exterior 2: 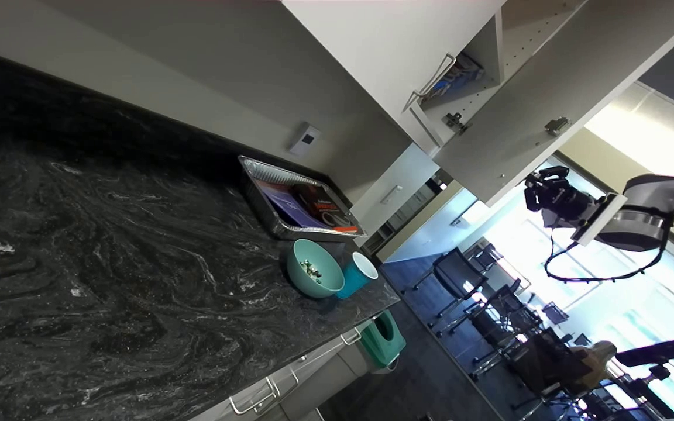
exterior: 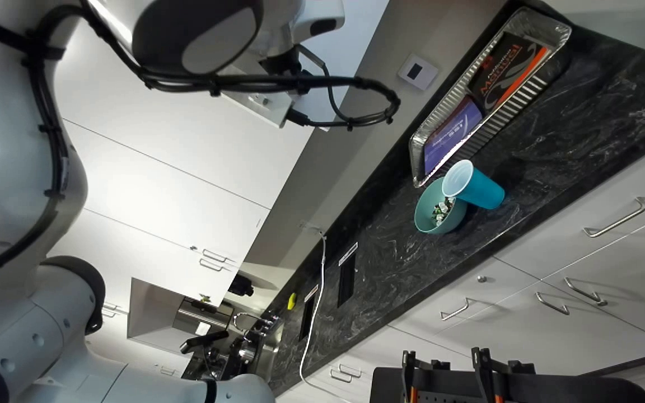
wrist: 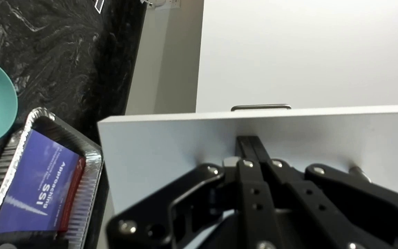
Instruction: Close the right cabinet door
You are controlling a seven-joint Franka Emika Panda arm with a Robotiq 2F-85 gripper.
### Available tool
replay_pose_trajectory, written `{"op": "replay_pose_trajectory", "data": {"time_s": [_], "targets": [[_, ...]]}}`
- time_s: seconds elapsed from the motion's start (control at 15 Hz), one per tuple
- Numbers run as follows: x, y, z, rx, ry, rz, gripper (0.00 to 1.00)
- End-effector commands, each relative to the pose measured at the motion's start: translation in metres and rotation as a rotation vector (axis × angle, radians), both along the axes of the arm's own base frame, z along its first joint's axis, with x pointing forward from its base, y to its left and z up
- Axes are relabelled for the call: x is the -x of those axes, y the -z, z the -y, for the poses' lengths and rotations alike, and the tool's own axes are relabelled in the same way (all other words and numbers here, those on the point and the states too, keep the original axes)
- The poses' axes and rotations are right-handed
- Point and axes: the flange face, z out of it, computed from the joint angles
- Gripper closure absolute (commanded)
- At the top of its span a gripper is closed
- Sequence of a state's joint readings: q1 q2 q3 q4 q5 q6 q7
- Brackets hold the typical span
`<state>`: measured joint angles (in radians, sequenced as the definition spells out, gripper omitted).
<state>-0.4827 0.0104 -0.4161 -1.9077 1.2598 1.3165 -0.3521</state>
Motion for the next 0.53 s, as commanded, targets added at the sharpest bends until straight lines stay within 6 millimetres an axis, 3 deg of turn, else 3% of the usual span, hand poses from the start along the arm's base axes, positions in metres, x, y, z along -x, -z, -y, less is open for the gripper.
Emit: {"op": "replay_pose_trajectory", "data": {"time_s": [0.0, 0.47], "targets": [[-0.013, 0.001, -0.046, 0.069, 0.089, 0.091, 1.0], [-0.063, 0.014, -0.142, 0.173, 0.24, 0.26, 1.0]]}}
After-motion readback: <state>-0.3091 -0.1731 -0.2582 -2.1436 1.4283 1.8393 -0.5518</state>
